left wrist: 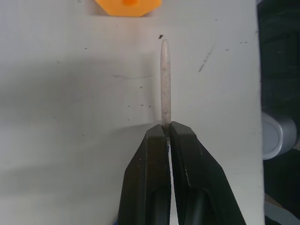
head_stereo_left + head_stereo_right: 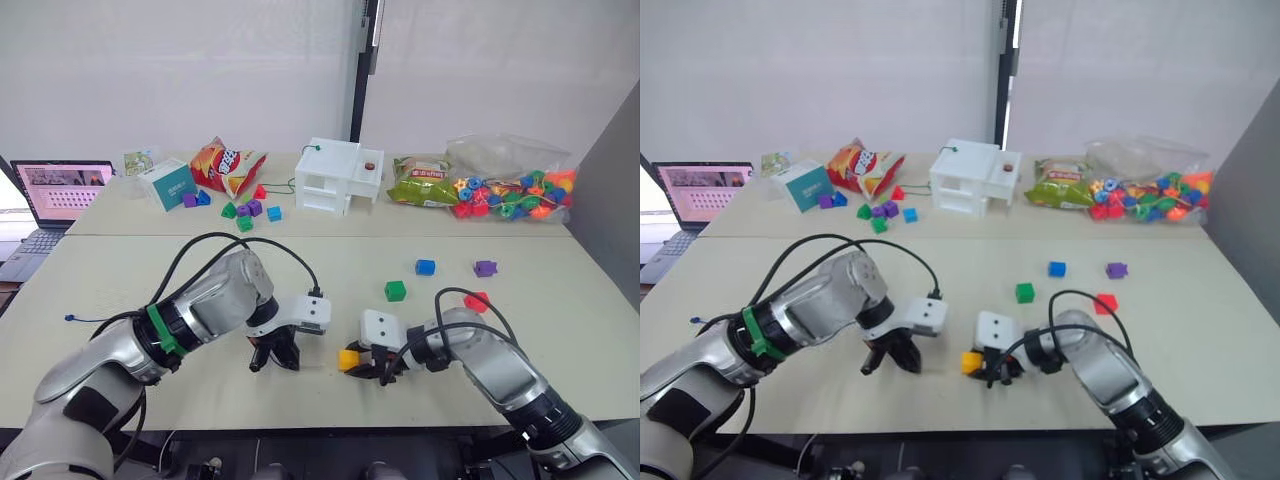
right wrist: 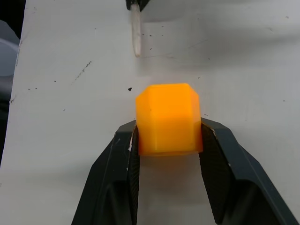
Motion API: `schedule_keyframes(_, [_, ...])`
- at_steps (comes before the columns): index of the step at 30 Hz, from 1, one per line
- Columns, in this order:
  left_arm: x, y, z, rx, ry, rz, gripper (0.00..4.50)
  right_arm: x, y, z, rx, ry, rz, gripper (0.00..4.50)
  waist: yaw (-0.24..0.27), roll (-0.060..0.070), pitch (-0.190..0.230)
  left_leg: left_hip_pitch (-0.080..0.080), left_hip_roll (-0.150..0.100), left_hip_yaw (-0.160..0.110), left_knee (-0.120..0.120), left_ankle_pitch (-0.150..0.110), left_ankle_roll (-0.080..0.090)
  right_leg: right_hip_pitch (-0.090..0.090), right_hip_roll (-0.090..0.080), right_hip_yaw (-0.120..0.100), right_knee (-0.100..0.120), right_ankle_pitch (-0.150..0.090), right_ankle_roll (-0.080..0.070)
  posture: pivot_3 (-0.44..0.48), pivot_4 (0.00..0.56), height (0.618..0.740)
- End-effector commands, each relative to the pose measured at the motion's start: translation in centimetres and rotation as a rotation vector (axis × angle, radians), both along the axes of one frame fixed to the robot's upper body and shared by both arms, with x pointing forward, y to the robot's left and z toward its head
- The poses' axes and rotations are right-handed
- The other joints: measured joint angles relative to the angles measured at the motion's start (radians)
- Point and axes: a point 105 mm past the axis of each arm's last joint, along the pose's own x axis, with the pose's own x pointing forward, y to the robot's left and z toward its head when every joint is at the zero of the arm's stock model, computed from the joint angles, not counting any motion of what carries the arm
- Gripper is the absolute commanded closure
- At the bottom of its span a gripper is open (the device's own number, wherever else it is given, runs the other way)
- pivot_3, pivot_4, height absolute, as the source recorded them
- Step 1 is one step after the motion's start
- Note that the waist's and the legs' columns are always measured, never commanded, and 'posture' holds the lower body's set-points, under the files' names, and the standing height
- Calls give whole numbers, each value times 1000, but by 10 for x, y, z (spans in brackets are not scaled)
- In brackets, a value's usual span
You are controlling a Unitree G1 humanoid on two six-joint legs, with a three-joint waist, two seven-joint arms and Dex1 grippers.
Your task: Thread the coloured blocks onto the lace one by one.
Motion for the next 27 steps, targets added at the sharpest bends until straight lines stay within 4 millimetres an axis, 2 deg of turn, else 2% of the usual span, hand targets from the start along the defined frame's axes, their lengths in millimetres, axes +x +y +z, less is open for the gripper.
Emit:
schedule_keyframes(1, [6, -6, 8, 6, -52, -30, 4500, -10, 5, -8, -5, 36, 18, 3227, 1, 0, 0, 0, 0, 0, 0, 0, 0, 0, 0, 0, 0, 0, 0, 0, 150, 740])
schedule_keyframes(8, [6, -23, 9, -48, -43, -28, 4500, -13, 3, -9, -7, 41, 8, 3227, 2, 0, 0, 0, 0, 0, 0, 0, 0, 0, -1, 0, 0, 0, 0, 0, 150, 740])
schedule_keyframes(11, [5, -25, 9, -58, -44, -35, 4500, -13, 3, -9, -8, 42, 4, 3227, 3, 0, 0, 0, 0, 0, 0, 0, 0, 0, -1, 0, 0, 0, 0, 0, 150, 740])
schedule_keyframes(15, [9, -14, 6, -37, -64, -11, 4500, -14, 1, -9, -11, 44, 3, 3227, 3, 0, 0, 0, 0, 0, 0, 0, 0, 0, -1, 0, 0, 0, 0, 0, 150, 740])
schedule_keyframes(23, [34, 41, 8, -32, -216, 97, 4500, -10, -5, -8, -22, 34, -17, 3227, 3, 0, 0, 0, 0, 0, 0, 0, 0, 0, -1, 0, 0, 0, 0, 0, 150, 740])
schedule_keyframes(27, [35, 49, 3, -139, -275, 87, 4500, -9, -7, -8, -21, 31, -27, 3227, 9, 0, 0, 0, 0, 0, 1, 0, 0, 0, -2, 0, -1, 0, 0, 0, 150, 740])
